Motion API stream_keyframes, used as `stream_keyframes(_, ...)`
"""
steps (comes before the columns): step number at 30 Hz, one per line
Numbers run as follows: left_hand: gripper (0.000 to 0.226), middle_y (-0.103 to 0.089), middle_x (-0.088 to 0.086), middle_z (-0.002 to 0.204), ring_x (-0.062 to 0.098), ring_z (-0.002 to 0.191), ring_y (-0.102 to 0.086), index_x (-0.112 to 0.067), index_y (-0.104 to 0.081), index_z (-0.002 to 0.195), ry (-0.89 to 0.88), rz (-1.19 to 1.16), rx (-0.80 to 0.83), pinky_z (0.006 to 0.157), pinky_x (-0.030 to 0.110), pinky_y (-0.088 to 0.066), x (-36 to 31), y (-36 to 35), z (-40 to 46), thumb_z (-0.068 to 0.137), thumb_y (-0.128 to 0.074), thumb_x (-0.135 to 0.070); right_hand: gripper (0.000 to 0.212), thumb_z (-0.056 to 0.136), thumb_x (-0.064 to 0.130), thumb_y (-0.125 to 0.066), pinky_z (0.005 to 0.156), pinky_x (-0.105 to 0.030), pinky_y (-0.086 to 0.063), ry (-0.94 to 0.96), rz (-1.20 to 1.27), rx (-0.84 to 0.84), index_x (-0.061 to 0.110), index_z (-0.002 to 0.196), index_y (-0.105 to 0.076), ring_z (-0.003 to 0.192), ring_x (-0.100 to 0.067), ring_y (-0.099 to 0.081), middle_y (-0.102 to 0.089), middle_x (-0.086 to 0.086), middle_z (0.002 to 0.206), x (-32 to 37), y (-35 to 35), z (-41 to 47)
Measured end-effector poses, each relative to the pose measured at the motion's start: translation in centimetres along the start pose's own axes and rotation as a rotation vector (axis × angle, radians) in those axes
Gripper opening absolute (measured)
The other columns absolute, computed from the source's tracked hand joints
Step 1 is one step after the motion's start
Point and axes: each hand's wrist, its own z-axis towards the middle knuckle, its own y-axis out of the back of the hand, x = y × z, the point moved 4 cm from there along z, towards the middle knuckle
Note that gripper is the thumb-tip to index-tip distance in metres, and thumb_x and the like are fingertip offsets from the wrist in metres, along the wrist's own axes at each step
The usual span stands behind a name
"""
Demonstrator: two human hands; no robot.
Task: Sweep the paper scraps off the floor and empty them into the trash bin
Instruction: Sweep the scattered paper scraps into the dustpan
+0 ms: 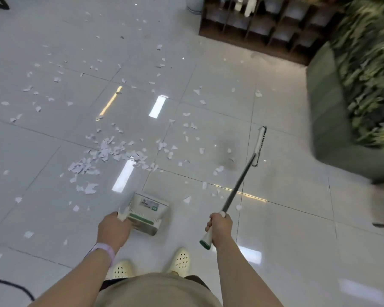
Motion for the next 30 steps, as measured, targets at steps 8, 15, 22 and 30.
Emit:
stream_keyframes(8, 0.017, -0.061, 0.009, 0.064, 0.023, 0.060, -0.053, 0.000, -0.063, 0.076, -0.182, 0.070, 0.124, 0.055, 0.024, -0.039, -7.0, -7.4, -2.5, 0.088, -0.058, -0.009, 0.014, 0.080, -0.002, -0.047, 0.049, -0.027, -0.042, -0.182, -0.110, -0.223, -0.001, 0.092, -0.054, 0.049, -0.025, -0.049, -0.053, -0.015, 0.064, 1.4, 18.6, 6.4)
stream_keyframes(15, 0.017, -0.057, 0.008, 0.061, 0.024, 0.056, -0.049, -0.007, -0.061, 0.071, -0.231, 0.186, 0.105, 0.053, 0.026, -0.040, -8.7, -7.5, -1.7, 0.088, -0.059, -0.009, 0.008, 0.081, -0.005, -0.045, 0.050, -0.023, -0.037, -0.333, -0.292, 0.005, 0.003, 0.083, -0.046, 0.058, -0.023, -0.045, -0.046, -0.010, 0.076, -0.2, 14.7, 4.7)
stream_keyframes(22, 0.028, -0.061, 0.007, 0.062, 0.021, 0.057, -0.054, -0.007, -0.057, 0.067, -0.139, 0.275, 0.034, 0.054, 0.025, -0.039, -4.8, -3.1, -0.2, 0.093, -0.061, -0.016, 0.016, 0.085, -0.008, -0.038, 0.042, -0.022, -0.044, -0.528, -0.196, 0.407, 0.005, 0.090, -0.047, 0.045, -0.019, -0.047, -0.046, -0.009, 0.064, -2.9, -2.1, -0.2)
stream_keyframes(30, 0.021, -0.062, 0.005, 0.064, 0.017, 0.058, -0.055, -0.013, -0.060, 0.071, 0.003, 0.193, -0.087, 0.050, 0.024, -0.035, -1.5, 1.2, -1.6, 0.092, -0.060, -0.012, 0.027, 0.097, 0.001, -0.046, 0.029, -0.016, -0.032, -0.700, 0.064, 0.809, 0.016, 0.077, -0.036, 0.031, -0.005, -0.035, -0.037, 0.003, 0.049, 4.1, -10.9, 0.7)
